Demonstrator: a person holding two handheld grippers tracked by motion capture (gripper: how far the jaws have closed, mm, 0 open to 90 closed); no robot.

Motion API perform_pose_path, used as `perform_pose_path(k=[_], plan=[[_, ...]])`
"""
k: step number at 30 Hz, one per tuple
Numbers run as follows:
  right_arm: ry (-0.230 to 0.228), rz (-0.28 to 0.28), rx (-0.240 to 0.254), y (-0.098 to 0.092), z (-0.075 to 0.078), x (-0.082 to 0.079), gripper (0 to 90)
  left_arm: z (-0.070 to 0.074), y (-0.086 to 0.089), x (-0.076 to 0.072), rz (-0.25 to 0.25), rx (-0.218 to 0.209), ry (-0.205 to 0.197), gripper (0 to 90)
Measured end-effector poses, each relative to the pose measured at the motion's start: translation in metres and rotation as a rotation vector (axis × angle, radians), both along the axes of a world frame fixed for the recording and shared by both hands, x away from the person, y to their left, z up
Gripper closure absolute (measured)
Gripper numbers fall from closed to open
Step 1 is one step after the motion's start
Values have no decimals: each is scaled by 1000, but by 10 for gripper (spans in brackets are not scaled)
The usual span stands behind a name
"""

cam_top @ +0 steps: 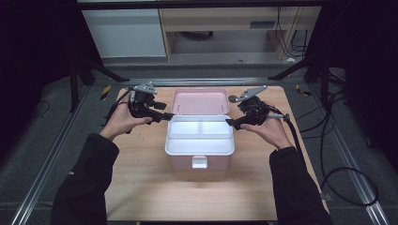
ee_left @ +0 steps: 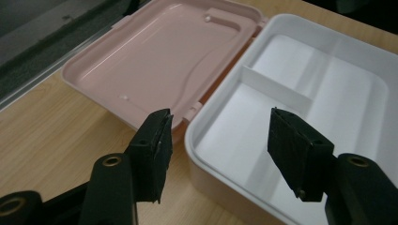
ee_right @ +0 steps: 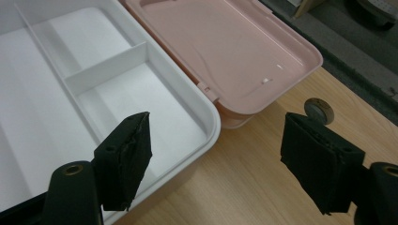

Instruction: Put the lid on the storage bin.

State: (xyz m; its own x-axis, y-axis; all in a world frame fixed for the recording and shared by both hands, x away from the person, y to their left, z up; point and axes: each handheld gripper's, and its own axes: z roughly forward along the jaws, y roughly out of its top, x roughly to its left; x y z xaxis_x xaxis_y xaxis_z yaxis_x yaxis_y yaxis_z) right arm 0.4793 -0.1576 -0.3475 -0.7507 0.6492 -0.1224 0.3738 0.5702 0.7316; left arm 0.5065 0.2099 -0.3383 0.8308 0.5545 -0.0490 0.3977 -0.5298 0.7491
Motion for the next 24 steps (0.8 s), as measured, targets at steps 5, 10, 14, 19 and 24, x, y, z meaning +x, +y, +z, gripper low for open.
perform_pose_path(k=[5, 10, 14, 19, 24], plan=[[-8, -68, 51, -3, 1, 5, 235, -11, -11, 10, 77, -10, 2, 391], [-16, -131, 96, -4, -4, 16, 227, -17, -18, 21, 145, -39, -29, 373], [-6, -187, 121, -4, -13, 31, 233, -28, -20, 33, 212, -49, -26, 370], [21, -208, 145, 3, -27, 49, 246, -43, -24, 47, 264, -87, 21, 373], [50, -213, 160, 13, -41, 62, 255, -55, -28, 56, 290, -62, 44, 365]])
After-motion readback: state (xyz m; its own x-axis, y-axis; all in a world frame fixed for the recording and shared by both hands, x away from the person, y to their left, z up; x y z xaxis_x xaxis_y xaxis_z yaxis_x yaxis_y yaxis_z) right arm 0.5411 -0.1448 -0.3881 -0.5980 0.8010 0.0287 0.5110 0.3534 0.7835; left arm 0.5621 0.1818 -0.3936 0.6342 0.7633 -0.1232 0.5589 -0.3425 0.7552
